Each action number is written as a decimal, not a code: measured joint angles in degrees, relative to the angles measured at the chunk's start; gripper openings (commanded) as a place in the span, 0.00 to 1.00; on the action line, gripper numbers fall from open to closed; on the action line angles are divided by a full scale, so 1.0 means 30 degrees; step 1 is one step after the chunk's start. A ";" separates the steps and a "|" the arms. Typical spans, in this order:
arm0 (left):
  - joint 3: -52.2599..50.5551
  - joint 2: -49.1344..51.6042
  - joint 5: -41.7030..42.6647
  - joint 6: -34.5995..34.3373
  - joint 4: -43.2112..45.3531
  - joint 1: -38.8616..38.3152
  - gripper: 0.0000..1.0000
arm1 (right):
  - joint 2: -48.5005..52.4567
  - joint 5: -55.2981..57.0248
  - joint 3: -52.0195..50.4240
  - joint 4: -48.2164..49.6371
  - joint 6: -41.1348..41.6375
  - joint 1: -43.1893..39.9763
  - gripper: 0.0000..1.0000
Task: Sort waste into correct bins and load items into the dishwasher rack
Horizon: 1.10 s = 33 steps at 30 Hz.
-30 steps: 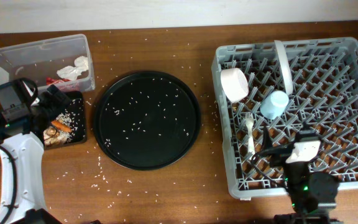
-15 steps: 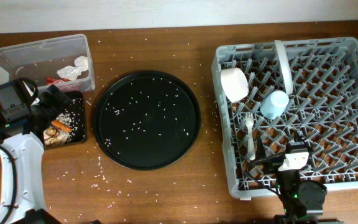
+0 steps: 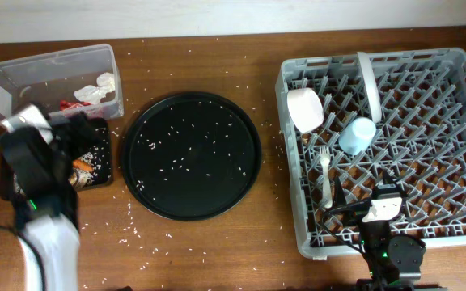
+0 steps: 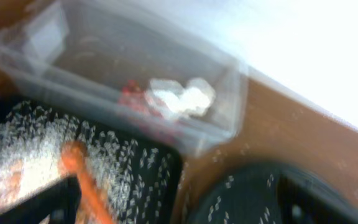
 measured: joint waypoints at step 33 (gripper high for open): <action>-1.5038 -2.1478 -0.2222 0.7490 0.1042 -0.3752 0.99 | -0.0036 0.0007 -0.0015 0.0000 0.0007 0.0000 0.98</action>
